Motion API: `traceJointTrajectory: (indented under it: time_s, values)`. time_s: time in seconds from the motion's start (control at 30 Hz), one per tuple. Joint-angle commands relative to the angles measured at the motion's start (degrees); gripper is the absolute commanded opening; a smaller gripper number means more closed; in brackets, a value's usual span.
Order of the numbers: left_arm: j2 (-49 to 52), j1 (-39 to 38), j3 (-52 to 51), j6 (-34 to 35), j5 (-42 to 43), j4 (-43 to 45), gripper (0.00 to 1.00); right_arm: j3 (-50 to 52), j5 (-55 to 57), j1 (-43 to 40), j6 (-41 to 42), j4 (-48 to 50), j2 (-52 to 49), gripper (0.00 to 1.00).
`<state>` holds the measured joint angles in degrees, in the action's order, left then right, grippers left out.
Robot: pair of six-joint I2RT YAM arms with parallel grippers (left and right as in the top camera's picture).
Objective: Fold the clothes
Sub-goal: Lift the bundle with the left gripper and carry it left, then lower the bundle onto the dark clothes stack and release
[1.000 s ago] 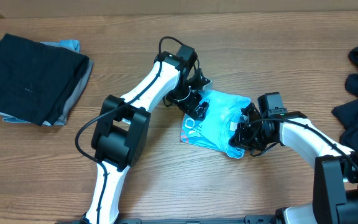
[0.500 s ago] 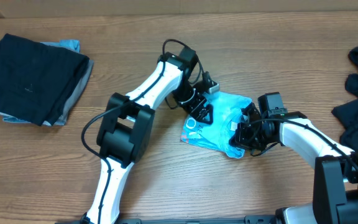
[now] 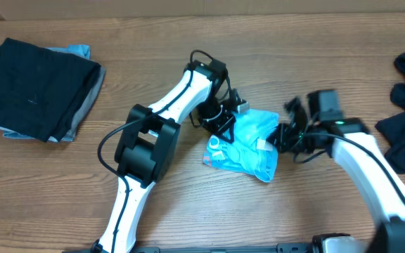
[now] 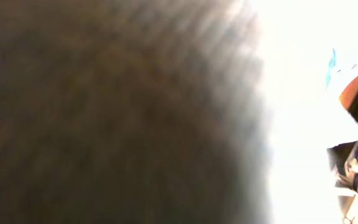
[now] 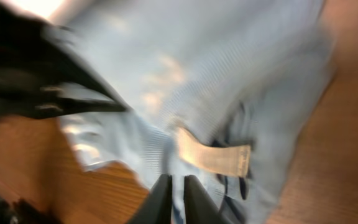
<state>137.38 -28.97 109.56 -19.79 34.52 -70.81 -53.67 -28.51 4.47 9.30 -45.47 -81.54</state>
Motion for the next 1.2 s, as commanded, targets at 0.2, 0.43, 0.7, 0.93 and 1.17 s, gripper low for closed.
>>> traceJointTrajectory:
  time_s: [0.2,0.43,0.7,0.93,1.17]
  values:
    - [-4.11,6.36,24.98,6.4,-4.68,-11.13,0.04,-8.44,0.61,-7.41,-0.35,-9.38,16.37,1.0]
    - [-4.11,11.15,41.64,14.8,-16.06,-14.58,0.04,-8.44,3.02,-8.46,-0.52,-12.94,15.21,1.0]
    - [-4.11,28.92,53.37,28.39,-16.9,-15.89,0.04,-8.44,2.99,-8.46,-0.52,-12.94,13.9,1.0]
    - [-4.09,44.24,53.35,32.89,-15.98,-15.78,0.04,-8.44,2.99,-8.46,-0.52,-12.94,13.9,1.0]
    - [-3.93,55.41,49.07,35.74,-11.54,-15.69,0.04,-8.44,2.99,-8.46,-0.52,-12.94,13.9,1.0]
